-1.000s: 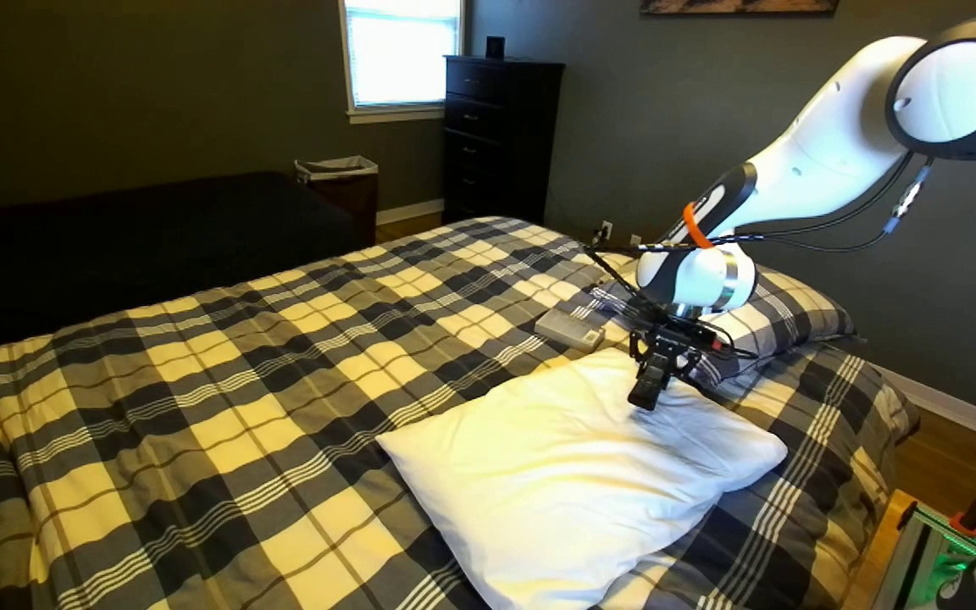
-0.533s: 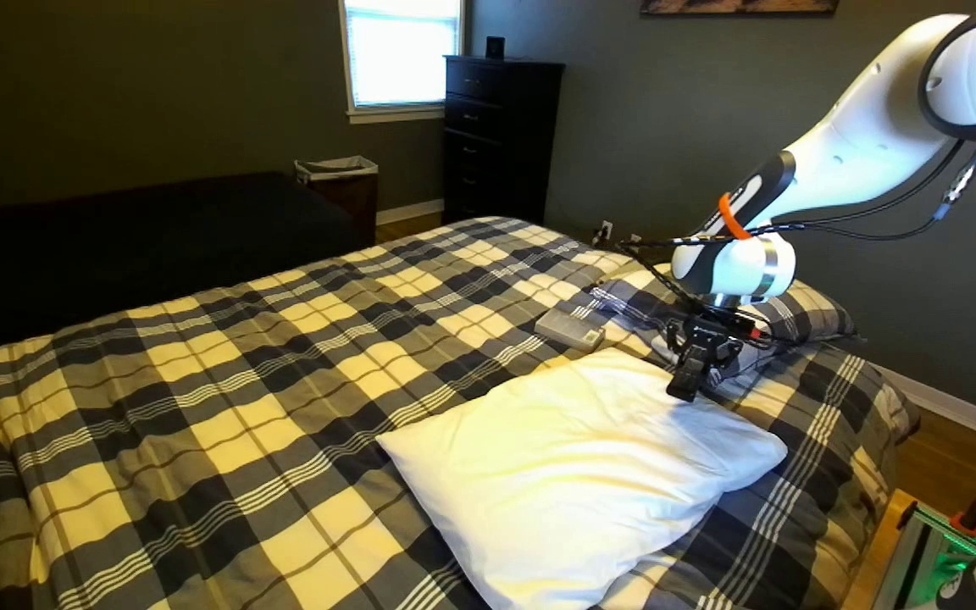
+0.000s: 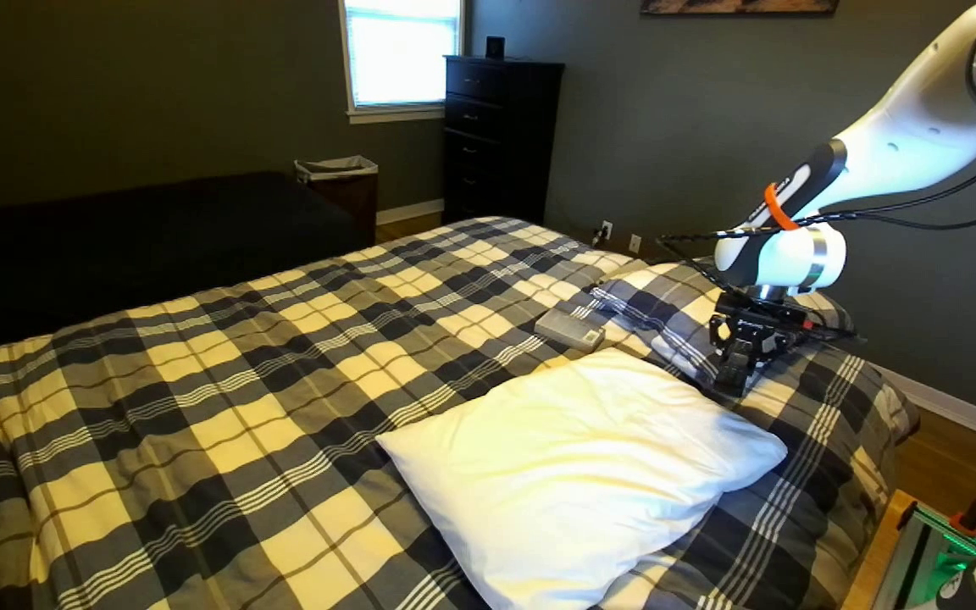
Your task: Move the top pillow to the right, then put the remote on the bed
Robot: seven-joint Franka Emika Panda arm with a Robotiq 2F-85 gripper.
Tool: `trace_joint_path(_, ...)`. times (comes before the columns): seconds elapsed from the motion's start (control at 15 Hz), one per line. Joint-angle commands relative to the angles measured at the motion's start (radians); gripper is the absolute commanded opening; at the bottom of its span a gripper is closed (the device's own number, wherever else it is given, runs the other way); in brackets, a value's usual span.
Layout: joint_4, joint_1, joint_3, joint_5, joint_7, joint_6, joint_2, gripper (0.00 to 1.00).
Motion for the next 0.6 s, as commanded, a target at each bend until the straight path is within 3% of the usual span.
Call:
trace_joint_path(0.0, 0.001, -0.057, -0.011, -0.045, -0.069, -0.014, 0.000, 0.28)
trace_joint_path(0.53, 0.103, -0.161, 0.017, -0.018, -0.178, 0.054, 0.169, 0.28)
